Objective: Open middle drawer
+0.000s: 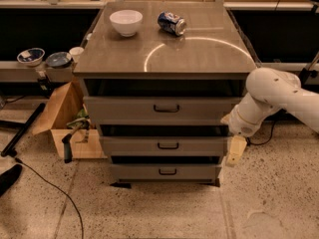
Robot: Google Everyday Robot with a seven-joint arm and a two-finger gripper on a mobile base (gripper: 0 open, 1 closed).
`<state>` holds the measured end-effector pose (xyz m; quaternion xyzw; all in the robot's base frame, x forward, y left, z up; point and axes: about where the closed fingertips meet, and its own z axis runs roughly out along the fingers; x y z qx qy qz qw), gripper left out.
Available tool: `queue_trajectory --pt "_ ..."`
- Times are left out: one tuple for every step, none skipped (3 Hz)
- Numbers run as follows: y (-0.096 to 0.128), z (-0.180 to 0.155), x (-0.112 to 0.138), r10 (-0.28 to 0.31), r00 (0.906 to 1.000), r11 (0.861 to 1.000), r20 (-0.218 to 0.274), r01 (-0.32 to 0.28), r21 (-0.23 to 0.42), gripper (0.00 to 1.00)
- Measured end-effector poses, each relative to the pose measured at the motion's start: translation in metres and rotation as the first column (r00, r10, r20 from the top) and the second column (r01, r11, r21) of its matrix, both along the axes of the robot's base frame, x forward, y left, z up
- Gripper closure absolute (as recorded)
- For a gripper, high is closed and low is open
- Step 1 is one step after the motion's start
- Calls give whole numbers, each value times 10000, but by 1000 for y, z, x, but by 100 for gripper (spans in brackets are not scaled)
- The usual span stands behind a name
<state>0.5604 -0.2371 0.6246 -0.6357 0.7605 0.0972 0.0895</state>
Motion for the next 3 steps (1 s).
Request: queue_trajectory --pt "-8 -26 6 -265 9996 9993 -52 267 281 0" --pt "-10 -40 10 -420 9991 9983 34 418 411 0" --pt "-9 -53 12 -749 9960 9958 498 721 557 0"
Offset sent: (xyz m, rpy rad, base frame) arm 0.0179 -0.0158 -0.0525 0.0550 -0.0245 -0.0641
